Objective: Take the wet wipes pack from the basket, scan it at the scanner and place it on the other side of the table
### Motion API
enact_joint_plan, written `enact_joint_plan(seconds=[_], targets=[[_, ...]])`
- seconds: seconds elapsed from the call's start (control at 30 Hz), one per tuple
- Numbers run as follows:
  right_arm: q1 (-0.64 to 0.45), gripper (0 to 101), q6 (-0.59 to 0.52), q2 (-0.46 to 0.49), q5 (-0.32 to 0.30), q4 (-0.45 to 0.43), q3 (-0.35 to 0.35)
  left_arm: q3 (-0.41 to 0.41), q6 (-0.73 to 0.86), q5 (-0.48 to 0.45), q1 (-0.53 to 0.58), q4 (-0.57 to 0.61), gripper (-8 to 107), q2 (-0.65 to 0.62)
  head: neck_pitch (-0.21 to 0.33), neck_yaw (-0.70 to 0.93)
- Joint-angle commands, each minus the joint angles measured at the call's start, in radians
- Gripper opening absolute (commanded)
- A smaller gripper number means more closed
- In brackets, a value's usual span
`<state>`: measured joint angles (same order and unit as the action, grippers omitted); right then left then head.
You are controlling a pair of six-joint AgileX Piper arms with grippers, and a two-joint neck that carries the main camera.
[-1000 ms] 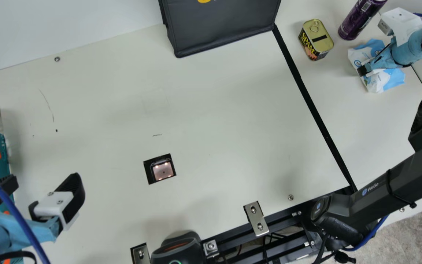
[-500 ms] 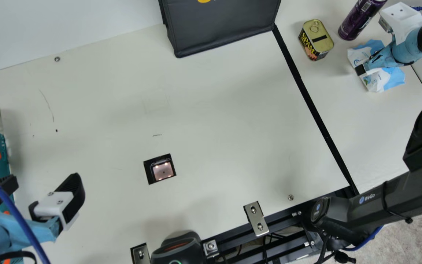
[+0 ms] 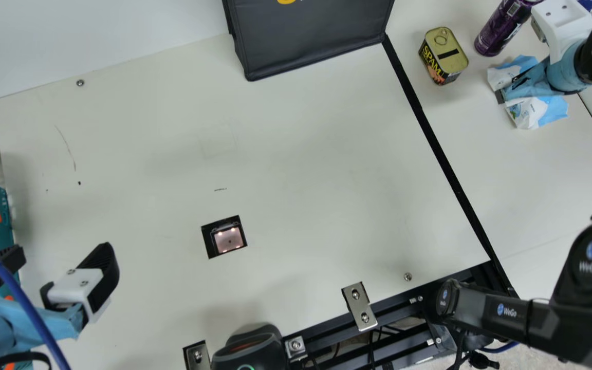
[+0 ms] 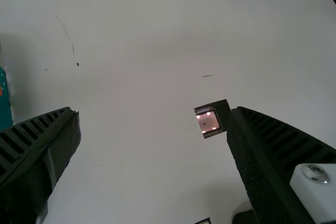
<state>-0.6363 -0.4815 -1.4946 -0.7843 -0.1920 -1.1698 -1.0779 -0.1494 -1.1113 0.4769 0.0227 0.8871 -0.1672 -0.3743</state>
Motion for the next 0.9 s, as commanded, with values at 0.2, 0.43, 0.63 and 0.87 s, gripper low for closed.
enact_joint_plan(seconds=[0.2,0.43,0.63,0.87], targets=[[0.114,95,0.185,0.237,-0.117,0.035,0.043,0.000,0.000,0.000,0.000,0.000,90,0.000,0.029,-0.002],[0.217,95,0.277,0.403,-0.241,0.099,0.026,0.000,0.000,0.000,0.000,0.000,90,0.000,0.029,-0.002],[0.266,95,0.313,0.459,-0.289,0.123,0.011,-0.005,0.006,-0.004,-0.018,0.000,90,-0.005,0.029,0.021],[0.389,95,0.367,0.553,-0.334,0.140,-0.008,-0.039,0.047,-0.032,-0.140,0.001,90,-0.041,0.029,0.184]])
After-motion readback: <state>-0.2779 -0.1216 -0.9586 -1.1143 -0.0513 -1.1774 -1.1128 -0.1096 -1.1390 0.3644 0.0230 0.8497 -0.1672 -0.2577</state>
